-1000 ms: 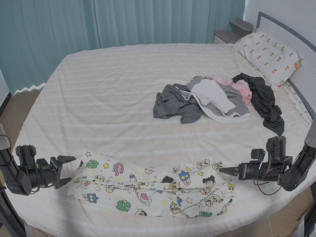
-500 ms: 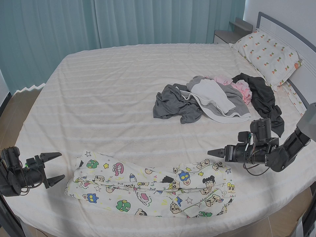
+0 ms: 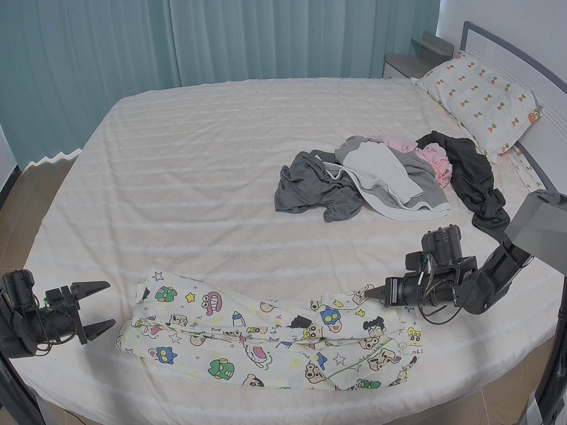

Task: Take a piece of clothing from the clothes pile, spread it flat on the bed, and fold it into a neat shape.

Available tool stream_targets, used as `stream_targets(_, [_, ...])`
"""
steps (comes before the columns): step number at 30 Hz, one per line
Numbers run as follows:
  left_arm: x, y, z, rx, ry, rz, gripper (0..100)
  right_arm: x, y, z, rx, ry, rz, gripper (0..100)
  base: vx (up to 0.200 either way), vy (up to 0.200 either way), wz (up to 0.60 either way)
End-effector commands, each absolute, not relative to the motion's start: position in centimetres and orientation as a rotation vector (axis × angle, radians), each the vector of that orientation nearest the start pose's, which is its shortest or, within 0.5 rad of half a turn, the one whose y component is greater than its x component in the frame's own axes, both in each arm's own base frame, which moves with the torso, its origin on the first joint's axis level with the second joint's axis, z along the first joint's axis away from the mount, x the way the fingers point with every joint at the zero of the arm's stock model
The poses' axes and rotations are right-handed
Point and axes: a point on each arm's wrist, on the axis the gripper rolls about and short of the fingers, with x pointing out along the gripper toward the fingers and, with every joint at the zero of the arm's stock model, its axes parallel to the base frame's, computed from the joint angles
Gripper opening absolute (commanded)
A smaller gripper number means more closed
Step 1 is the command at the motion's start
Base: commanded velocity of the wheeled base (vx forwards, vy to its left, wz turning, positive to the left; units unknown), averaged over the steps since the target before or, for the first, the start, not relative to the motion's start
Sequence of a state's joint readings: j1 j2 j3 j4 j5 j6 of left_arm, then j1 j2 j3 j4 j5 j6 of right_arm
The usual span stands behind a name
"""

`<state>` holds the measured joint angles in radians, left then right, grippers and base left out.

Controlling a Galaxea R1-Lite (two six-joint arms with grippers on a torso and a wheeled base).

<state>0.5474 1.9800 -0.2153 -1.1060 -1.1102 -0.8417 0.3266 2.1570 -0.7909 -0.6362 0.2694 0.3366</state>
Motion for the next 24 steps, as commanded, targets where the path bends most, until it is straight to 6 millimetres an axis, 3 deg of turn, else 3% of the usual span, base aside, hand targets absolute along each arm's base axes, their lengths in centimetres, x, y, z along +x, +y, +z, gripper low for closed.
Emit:
stream_targets(1, [20.8,10.3,3.3,-1.299,0.678,-0.330,100,31.8,11.8,2.7,0.281,0.849,0.447,0,0.000,0.000,0.00])
stream_targets(13, [20.8,10.3,3.3,-1.297,0.678,-0.330,100,27.9,11.0,4.9,0.271,0.844,0.467,0,0.000,0.000,0.00])
stream_targets(16, [20.8,10.3,3.3,-1.297,0.678,-0.328,100,27.1,10.4,4.1,0.257,0.882,0.452,0,0.000,0.000,0.00])
stream_targets(24, [21.0,9.9,3.2,-1.285,0.686,-0.300,100,28.0,9.9,1.7,0.258,0.923,0.417,0,0.000,0.000,0.00])
